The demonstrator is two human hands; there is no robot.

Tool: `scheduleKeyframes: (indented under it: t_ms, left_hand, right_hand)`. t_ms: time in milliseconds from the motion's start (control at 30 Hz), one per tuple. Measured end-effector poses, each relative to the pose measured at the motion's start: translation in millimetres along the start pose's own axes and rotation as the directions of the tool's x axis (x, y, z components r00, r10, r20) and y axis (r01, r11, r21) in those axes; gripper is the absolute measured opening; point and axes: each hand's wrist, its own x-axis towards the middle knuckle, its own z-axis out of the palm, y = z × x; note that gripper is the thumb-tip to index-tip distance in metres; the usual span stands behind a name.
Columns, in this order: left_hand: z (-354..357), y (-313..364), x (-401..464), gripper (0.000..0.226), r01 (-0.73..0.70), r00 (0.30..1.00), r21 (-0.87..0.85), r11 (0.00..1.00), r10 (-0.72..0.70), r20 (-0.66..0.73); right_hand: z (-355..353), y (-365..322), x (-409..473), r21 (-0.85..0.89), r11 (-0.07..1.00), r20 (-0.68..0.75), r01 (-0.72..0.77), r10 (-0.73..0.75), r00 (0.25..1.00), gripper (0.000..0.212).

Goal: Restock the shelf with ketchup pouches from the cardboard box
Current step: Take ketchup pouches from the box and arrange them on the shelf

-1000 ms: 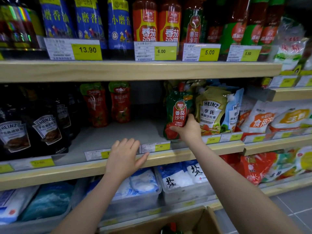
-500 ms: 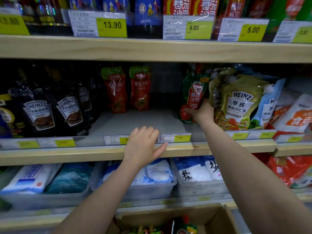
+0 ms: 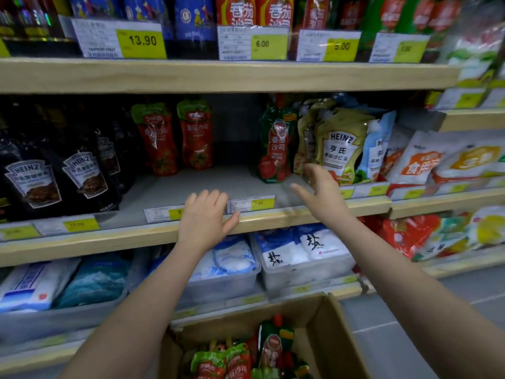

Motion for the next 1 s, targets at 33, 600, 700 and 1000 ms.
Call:
scheduleKeyframes:
  t_ms: [33,600,700,1000]
  left_hand:
    - [0,3,-1,0.038,0.021,1.0,-0.01,1.0,-0.022,-0.011]
    - [35,130,-124,0.044,-0.003,0.968,-0.699,0.715,0.177,0.177]
    - [61,150,-174,0.041,0.193,0.887,-0.721,0.665,0.197,0.418]
    - [133,160,-212,0.048,0.75,0.478,-0.34,0.568,-0.109,0.872]
  right_hand:
    - [-4,8,-22,-0.016,1.0,0.017,0.021,-0.021,1.0,0.053]
    - [38,153,-269,-0.191,0.881,0.289,-0.434,0.473,0.833,0.053]
    - [47,160,-281,-0.147,0.88,0.311,-0.452,0.475,0.823,0.056]
    - [54,164,-280,-0.155,0.879,0.3,-0.45,0.476,0.827,0.06]
